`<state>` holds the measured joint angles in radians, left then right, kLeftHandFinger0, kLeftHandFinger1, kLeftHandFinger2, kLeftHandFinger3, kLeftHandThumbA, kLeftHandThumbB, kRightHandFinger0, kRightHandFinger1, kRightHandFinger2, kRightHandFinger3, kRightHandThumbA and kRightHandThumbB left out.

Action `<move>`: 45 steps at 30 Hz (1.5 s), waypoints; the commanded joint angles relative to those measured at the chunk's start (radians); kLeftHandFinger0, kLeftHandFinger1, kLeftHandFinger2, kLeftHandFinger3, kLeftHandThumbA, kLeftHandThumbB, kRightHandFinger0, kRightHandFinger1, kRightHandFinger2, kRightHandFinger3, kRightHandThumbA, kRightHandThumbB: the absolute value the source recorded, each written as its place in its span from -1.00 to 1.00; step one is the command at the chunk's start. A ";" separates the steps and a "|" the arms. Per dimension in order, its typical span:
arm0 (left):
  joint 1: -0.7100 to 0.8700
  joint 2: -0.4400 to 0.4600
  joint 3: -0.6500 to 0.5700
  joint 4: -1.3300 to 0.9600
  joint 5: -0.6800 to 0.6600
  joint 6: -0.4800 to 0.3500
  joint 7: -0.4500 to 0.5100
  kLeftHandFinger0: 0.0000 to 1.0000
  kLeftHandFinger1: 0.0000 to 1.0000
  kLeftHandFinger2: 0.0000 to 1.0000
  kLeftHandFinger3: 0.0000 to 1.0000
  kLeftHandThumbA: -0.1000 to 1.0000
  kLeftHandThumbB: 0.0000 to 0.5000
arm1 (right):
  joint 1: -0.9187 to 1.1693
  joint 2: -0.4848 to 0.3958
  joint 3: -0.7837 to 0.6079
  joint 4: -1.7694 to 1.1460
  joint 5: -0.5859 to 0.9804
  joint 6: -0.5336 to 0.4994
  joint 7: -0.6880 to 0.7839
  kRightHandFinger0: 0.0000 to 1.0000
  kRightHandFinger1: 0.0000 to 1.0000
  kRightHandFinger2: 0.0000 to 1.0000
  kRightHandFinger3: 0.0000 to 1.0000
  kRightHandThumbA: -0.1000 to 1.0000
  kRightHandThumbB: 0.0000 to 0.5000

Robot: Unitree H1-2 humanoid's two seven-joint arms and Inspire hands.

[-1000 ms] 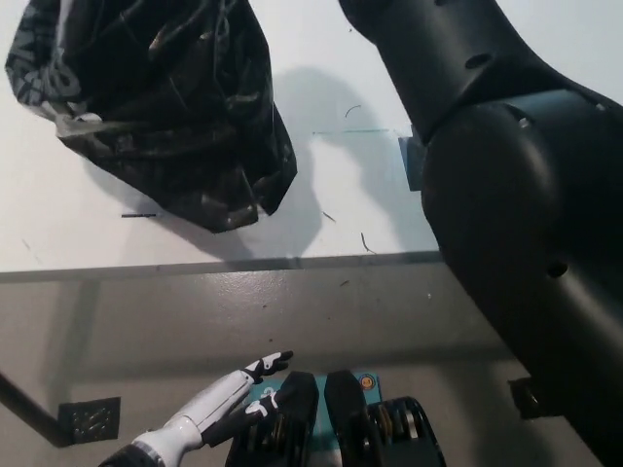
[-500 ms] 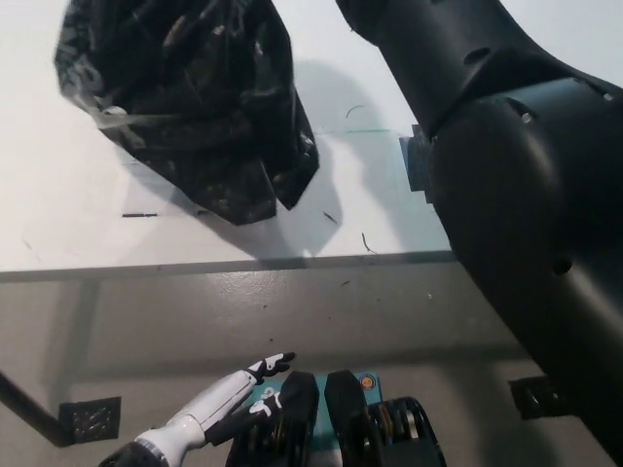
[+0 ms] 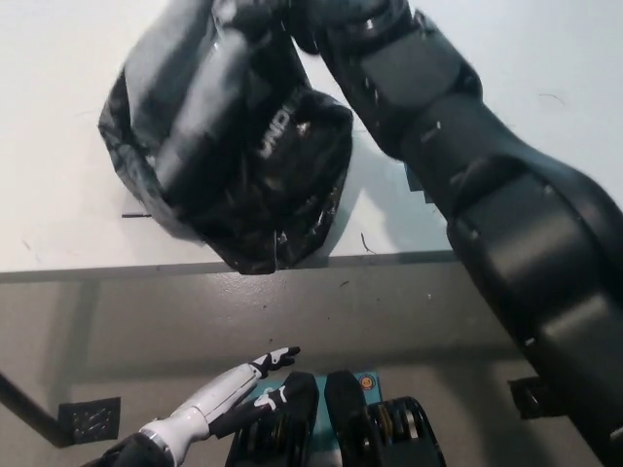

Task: The robot uses its right hand to pick up a bag of coffee beans and puts it in the black plastic bag, then the robot grabs the top of the bag and lifts it.

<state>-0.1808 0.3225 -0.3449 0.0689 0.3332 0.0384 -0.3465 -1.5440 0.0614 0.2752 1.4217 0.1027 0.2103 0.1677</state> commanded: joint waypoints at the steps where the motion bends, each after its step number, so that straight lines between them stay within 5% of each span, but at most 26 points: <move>1: -0.065 0.021 -0.020 -0.031 0.023 0.005 -0.047 1.00 1.00 1.00 1.00 1.00 -0.26 | -0.051 -0.103 0.170 -0.047 -0.207 -0.090 0.305 1.00 1.00 1.00 1.00 0.93 1.00; 6: -0.050 0.027 -0.031 -0.045 0.034 0.010 -0.047 1.00 1.00 1.00 1.00 1.00 -0.37 | -0.066 -0.123 0.174 -0.070 -0.183 -0.060 0.312 1.00 1.00 1.00 1.00 0.61 0.97; 13: -0.052 0.030 -0.036 -0.018 0.020 -0.014 -0.050 1.00 1.00 1.00 1.00 1.00 -0.35 | -0.171 -0.176 0.151 -0.108 -0.163 -0.088 0.435 1.00 1.00 1.00 1.00 0.77 0.76; 19: -0.047 0.032 -0.039 -0.017 0.026 -0.017 -0.054 1.00 1.00 1.00 1.00 1.00 -0.44 | -0.278 -0.199 0.109 -0.147 -0.152 0.022 0.452 1.00 1.00 1.00 1.00 0.93 0.98; 21: -0.045 0.034 -0.043 -0.018 0.033 -0.021 -0.053 1.00 1.00 1.00 1.00 1.00 -0.49 | -0.310 -0.208 0.090 -0.166 -0.143 0.038 0.454 1.00 1.00 1.00 1.00 1.00 0.89; 33: -0.047 0.039 -0.050 -0.013 0.029 -0.011 -0.063 1.00 1.00 1.00 1.00 1.00 -0.46 | -0.417 -0.262 -0.134 -0.169 -0.040 0.162 0.510 1.00 1.00 1.00 1.00 0.75 1.00; 39: -0.031 0.034 -0.053 -0.024 0.034 -0.011 -0.058 1.00 1.00 1.00 1.00 1.00 -0.40 | -0.380 -0.277 -0.183 -0.270 -0.053 0.184 0.441 1.00 1.00 1.00 1.00 0.78 1.00; 42: -0.029 0.035 -0.052 -0.027 0.036 -0.009 -0.058 1.00 1.00 1.00 1.00 1.00 -0.32 | -0.319 -0.299 -0.204 -0.433 -0.087 0.127 0.340 1.00 1.00 1.00 1.00 0.80 0.79; 45: -0.033 0.037 -0.043 -0.026 0.035 -0.011 -0.050 1.00 1.00 1.00 1.00 1.00 -0.38 | -0.274 -0.374 -0.176 -0.624 -0.208 0.015 0.219 1.00 1.00 1.00 1.00 1.00 0.94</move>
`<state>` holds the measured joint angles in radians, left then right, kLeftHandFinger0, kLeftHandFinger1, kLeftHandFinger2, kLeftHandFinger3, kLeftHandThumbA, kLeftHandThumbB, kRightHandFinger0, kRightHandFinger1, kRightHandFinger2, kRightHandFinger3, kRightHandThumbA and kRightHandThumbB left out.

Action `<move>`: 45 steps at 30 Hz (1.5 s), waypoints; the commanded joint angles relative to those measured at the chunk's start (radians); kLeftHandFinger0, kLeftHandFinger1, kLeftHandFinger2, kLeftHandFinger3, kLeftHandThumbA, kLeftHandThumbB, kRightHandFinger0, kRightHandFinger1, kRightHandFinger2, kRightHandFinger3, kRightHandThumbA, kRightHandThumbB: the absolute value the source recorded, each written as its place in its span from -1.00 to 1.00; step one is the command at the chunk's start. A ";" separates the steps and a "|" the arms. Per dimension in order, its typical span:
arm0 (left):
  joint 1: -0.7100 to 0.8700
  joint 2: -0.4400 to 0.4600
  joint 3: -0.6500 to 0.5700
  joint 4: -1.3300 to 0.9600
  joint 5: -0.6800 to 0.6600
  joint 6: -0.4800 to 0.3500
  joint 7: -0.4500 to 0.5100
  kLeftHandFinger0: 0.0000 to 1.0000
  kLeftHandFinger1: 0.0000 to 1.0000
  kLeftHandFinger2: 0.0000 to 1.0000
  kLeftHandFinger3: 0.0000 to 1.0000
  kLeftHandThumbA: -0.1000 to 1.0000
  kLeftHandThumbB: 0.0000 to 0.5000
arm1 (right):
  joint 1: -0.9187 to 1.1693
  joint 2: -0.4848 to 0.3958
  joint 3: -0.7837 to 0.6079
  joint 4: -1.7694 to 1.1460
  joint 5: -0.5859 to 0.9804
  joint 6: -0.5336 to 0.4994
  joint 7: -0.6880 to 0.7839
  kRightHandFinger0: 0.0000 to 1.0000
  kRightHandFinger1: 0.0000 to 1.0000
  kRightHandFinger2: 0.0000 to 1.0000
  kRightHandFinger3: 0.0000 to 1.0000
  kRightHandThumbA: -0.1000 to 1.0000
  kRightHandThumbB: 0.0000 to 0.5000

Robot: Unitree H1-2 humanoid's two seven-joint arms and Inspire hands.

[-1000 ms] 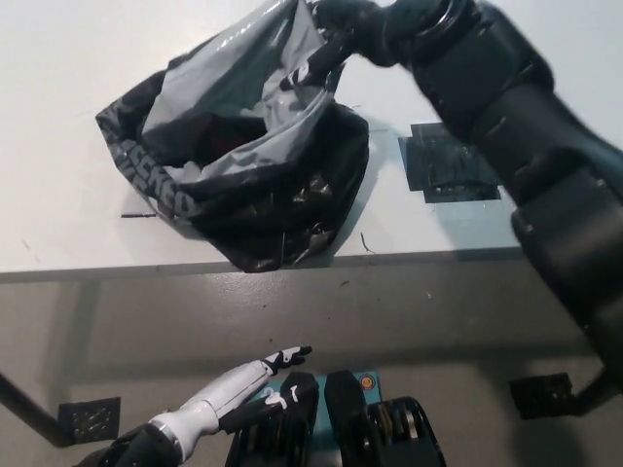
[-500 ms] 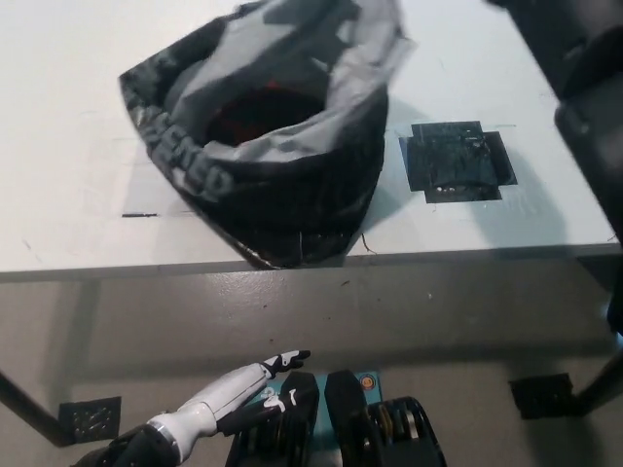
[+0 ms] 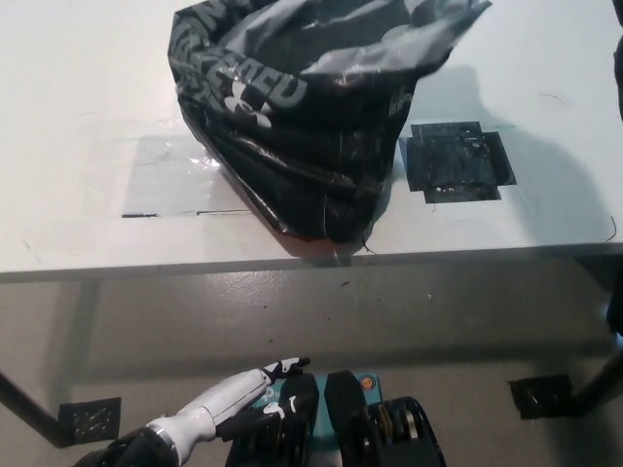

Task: The robot uses its right hand to pick up a bag of coffee beans and puts it in the black plastic bag, then the robot grabs the top of the bag and lifts it.

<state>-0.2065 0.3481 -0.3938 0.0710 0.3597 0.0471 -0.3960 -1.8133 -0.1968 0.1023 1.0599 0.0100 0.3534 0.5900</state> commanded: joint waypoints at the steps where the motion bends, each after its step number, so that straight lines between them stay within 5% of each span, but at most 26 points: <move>1: -0.006 0.013 0.011 -0.032 0.005 -0.014 -0.001 1.00 1.00 1.00 1.00 1.00 -0.39 | 0.009 -0.136 -0.012 -0.326 -0.122 -0.122 -0.206 1.00 1.00 1.00 1.00 1.00 0.84; 2: -0.004 0.015 0.019 -0.033 -0.005 -0.010 -0.003 1.00 1.00 1.00 1.00 1.00 -0.37 | 0.044 -0.171 -0.040 -0.451 -0.123 -0.107 -0.203 1.00 1.00 1.00 1.00 1.00 0.68; 6: 0.005 0.020 0.039 -0.038 -0.024 -0.010 0.002 1.00 1.00 1.00 1.00 1.00 -0.49 | 0.139 -0.275 -0.070 -0.748 -0.146 -0.065 -0.153 1.00 1.00 1.00 1.00 1.00 0.70; 8: 0.011 0.021 0.064 -0.037 -0.044 -0.018 0.016 1.00 1.00 1.00 1.00 1.00 -0.54 | 0.250 -0.394 -0.133 -1.039 -0.134 0.003 -0.082 1.00 1.00 1.00 1.00 1.00 0.59; 13: -0.006 0.018 0.105 -0.028 -0.081 -0.017 0.028 1.00 1.00 1.00 1.00 1.00 -0.42 | 0.420 -0.495 -0.310 -1.367 -0.045 0.113 -0.055 1.00 1.00 1.00 1.00 1.00 0.74; 16: -0.023 0.002 0.147 -0.008 -0.120 -0.055 0.058 1.00 1.00 1.00 1.00 1.00 -0.40 | 0.568 -0.539 -0.454 -1.541 0.072 0.117 -0.057 1.00 1.00 1.00 1.00 1.00 0.54; 21: -0.053 -0.021 0.211 0.002 -0.162 -0.073 0.103 1.00 1.00 1.00 1.00 1.00 -0.35 | 0.882 -0.559 -0.705 -1.788 0.286 0.117 -0.131 1.00 1.00 1.00 1.00 1.00 0.84; 22: -0.065 -0.020 0.224 0.008 -0.162 -0.088 0.118 1.00 1.00 1.00 1.00 1.00 -0.50 | 0.998 -0.537 -0.743 -1.876 0.365 0.117 -0.202 1.00 1.00 1.00 1.00 1.00 1.00; 25: -0.073 -0.013 0.242 0.002 -0.159 -0.080 0.130 1.00 1.00 1.00 1.00 1.00 -0.40 | 1.153 -0.457 -0.783 -1.989 0.405 0.101 -0.254 1.00 1.00 1.00 1.00 1.00 1.00; 32: -0.093 -0.006 0.270 0.009 -0.166 -0.068 0.134 1.00 1.00 1.00 1.00 1.00 -0.26 | 1.476 -0.335 -0.729 -2.010 0.308 -0.292 -0.268 1.00 1.00 1.00 1.00 1.00 1.00; 35: -0.113 -0.008 0.280 0.025 -0.164 -0.076 0.138 1.00 1.00 1.00 1.00 1.00 -0.24 | 1.588 -0.255 -0.622 -2.010 0.320 -0.395 -0.273 1.00 1.00 1.00 1.00 1.00 0.74; 38: -0.129 -0.010 0.296 0.028 -0.179 -0.075 0.134 1.00 1.00 1.00 1.00 1.00 -0.22 | 1.669 -0.139 -0.503 -2.010 0.302 -0.424 -0.275 1.00 1.00 1.00 1.00 1.00 0.77; 39: -0.132 -0.011 0.299 0.029 -0.183 -0.079 0.134 1.00 1.00 1.00 1.00 1.00 -0.20 | 1.704 -0.074 -0.458 -2.007 0.263 -0.432 -0.261 1.00 1.00 1.00 1.00 1.00 0.57; 41: -0.142 -0.017 0.307 0.034 -0.194 -0.079 0.131 1.00 1.00 1.00 1.00 1.00 -0.13 | 1.767 0.047 -0.380 -1.942 0.199 -0.463 -0.256 1.00 1.00 1.00 1.00 1.00 0.76; 43: -0.141 -0.019 0.311 0.033 -0.194 -0.081 0.130 1.00 1.00 1.00 1.00 1.00 -0.14 | 1.789 0.082 -0.356 -1.896 0.168 -0.495 -0.256 1.00 1.00 1.00 1.00 1.00 0.74; 45: -0.127 -0.020 0.321 0.031 -0.195 -0.100 0.133 1.00 1.00 1.00 1.00 1.00 -0.12 | 1.824 0.150 -0.293 -1.687 0.075 -0.601 -0.251 1.00 1.00 1.00 1.00 1.00 0.43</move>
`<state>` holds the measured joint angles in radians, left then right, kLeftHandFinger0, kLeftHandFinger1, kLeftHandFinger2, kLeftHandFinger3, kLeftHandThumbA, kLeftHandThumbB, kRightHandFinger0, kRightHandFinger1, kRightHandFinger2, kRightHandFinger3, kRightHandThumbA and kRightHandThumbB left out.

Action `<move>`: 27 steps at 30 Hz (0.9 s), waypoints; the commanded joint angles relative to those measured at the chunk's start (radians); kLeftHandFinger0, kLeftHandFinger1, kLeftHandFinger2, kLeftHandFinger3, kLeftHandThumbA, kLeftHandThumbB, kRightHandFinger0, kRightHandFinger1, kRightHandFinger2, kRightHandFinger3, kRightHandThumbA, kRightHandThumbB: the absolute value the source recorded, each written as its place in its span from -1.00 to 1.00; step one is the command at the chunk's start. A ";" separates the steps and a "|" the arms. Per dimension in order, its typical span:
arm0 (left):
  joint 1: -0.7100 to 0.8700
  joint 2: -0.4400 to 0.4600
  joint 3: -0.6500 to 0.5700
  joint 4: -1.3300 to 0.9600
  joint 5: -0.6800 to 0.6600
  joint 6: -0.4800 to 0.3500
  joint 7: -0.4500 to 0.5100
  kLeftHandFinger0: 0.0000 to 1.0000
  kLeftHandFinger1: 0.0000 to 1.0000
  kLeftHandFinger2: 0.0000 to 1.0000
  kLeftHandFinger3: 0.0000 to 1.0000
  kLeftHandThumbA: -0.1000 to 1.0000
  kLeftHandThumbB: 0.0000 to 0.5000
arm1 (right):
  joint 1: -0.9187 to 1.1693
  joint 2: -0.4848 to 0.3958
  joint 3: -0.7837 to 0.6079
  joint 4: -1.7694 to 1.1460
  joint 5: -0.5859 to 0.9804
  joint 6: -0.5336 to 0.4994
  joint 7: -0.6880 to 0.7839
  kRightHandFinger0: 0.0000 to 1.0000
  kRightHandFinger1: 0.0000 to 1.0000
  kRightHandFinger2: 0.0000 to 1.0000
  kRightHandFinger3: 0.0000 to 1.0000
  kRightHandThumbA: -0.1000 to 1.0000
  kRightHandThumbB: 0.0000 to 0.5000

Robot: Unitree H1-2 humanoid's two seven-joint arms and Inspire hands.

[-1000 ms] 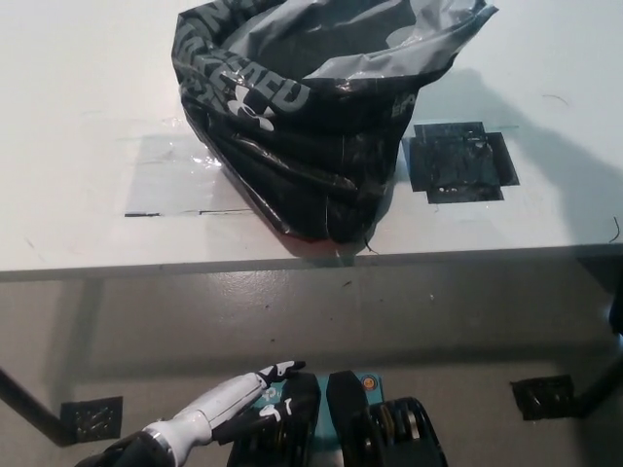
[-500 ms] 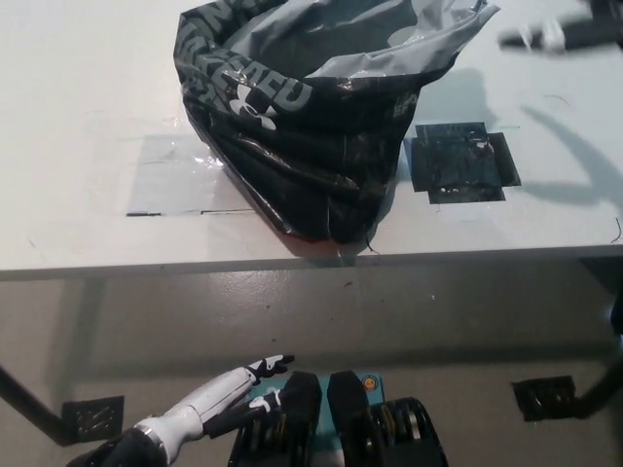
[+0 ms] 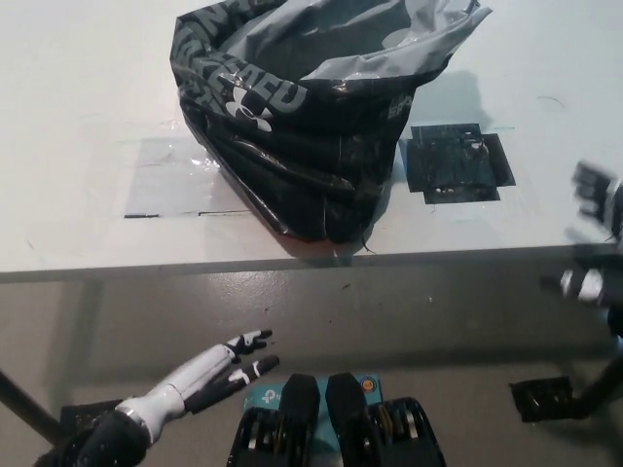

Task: The robot uses its right hand to pick up a bag of coffee beans and puts it in the black plastic bag, then the robot grabs the top of the bag and lifts it.

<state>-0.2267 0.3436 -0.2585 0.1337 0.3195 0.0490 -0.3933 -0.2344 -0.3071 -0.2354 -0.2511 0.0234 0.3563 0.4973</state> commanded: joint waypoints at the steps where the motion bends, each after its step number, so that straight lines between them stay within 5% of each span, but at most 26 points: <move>1: -0.101 -0.017 0.187 -0.033 -0.154 -0.105 0.130 1.00 1.00 1.00 1.00 1.00 -0.11 | 0.248 0.267 0.048 -0.346 0.053 -0.629 -0.156 1.00 1.00 1.00 1.00 1.00 0.39; 9: 0.069 -0.062 0.207 -0.070 -0.172 -0.138 0.135 1.00 1.00 1.00 1.00 1.00 -0.06 | 0.275 0.323 0.044 0.116 -0.046 -0.724 -0.208 1.00 1.00 1.00 1.00 1.00 -0.04; 11: 0.117 -0.078 0.214 -0.070 -0.169 -0.159 0.151 1.00 1.00 1.00 1.00 1.00 -0.11 | 0.281 0.329 0.036 0.189 -0.053 -0.694 -0.223 1.00 1.00 1.00 1.00 1.00 0.14; 17: 0.249 -0.102 0.228 -0.098 -0.160 -0.193 0.167 1.00 1.00 1.00 1.00 1.00 -0.15 | 0.392 0.335 0.046 0.240 -0.048 -0.730 -0.201 1.00 1.00 1.00 1.00 1.00 -0.02; 27: 0.300 -0.116 0.251 -0.102 -0.148 -0.216 0.163 1.00 1.00 1.00 1.00 1.00 -0.20 | 0.451 0.330 0.082 0.239 -0.053 -0.740 -0.192 1.00 1.00 1.00 1.00 1.00 0.05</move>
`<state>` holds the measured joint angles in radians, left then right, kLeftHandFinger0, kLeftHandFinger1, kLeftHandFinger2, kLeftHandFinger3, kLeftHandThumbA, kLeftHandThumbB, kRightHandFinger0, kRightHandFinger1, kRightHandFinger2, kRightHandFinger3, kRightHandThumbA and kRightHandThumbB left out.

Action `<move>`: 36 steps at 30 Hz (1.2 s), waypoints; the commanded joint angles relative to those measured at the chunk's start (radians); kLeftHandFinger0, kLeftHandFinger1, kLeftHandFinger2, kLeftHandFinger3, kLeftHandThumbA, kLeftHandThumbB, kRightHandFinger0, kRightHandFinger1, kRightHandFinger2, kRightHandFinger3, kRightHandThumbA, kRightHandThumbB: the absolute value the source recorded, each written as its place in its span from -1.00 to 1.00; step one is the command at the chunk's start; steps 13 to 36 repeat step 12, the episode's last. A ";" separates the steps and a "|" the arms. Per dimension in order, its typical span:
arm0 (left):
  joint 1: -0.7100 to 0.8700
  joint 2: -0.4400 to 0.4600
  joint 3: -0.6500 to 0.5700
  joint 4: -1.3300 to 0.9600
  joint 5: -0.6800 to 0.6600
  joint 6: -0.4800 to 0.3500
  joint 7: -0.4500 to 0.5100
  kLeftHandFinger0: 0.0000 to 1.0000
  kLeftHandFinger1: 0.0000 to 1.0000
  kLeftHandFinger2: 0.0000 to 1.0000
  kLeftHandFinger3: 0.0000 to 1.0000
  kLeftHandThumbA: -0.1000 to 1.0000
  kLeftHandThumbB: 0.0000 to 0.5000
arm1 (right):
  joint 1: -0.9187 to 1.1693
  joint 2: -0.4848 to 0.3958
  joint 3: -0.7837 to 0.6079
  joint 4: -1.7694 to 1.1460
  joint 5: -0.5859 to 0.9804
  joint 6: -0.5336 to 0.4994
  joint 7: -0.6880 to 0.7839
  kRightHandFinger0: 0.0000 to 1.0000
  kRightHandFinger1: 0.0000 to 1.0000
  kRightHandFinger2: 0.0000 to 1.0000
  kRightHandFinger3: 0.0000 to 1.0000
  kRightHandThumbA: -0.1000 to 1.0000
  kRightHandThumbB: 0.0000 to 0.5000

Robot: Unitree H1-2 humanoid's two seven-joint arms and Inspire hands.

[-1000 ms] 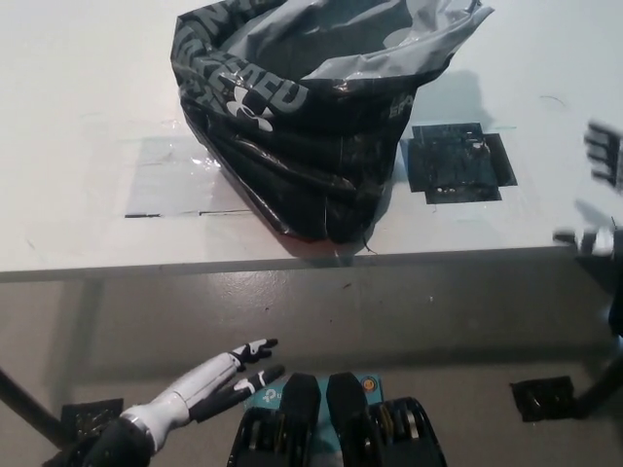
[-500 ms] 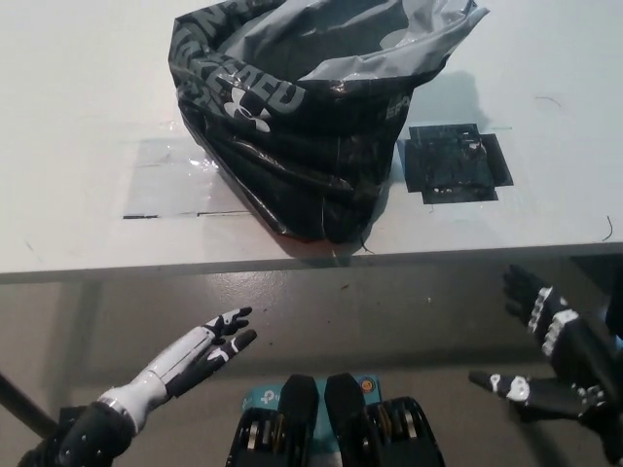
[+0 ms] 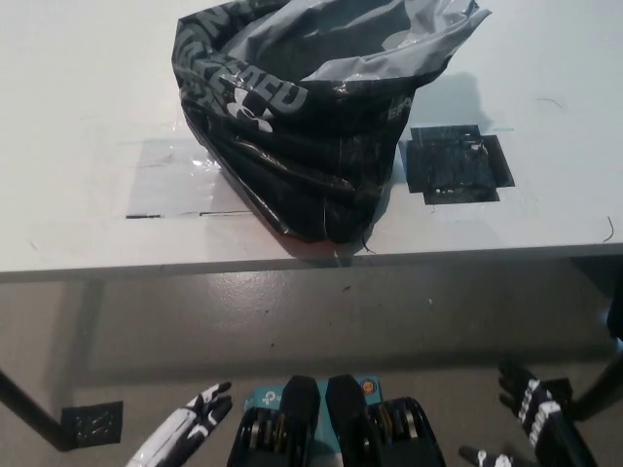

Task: The robot uses its right hand to pick up a bag of coffee beans and puts it in the black plastic bag, then the robot grabs the top of the bag and lifts it.

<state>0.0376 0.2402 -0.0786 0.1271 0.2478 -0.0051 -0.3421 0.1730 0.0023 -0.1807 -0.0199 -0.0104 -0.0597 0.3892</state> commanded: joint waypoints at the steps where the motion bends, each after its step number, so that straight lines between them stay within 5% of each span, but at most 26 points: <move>1: 0.035 -0.016 0.072 -0.096 -0.076 -0.159 0.111 1.00 1.00 1.00 1.00 1.00 -0.20 | 0.046 0.020 0.029 0.003 -0.019 -0.319 -0.087 1.00 1.00 1.00 1.00 1.00 0.04; 10: 0.030 -0.020 0.084 -0.095 -0.069 -0.168 0.108 1.00 1.00 1.00 1.00 1.00 -0.26 | 0.046 0.005 0.062 -0.017 0.034 -0.285 -0.076 1.00 1.00 1.00 1.00 0.92 -0.10; 36: 0.032 -0.020 0.084 -0.096 -0.070 -0.168 0.108 1.00 1.00 1.00 1.00 1.00 -0.27 | 0.048 0.003 0.066 -0.016 0.040 -0.289 -0.075 1.00 1.00 1.00 1.00 0.88 -0.09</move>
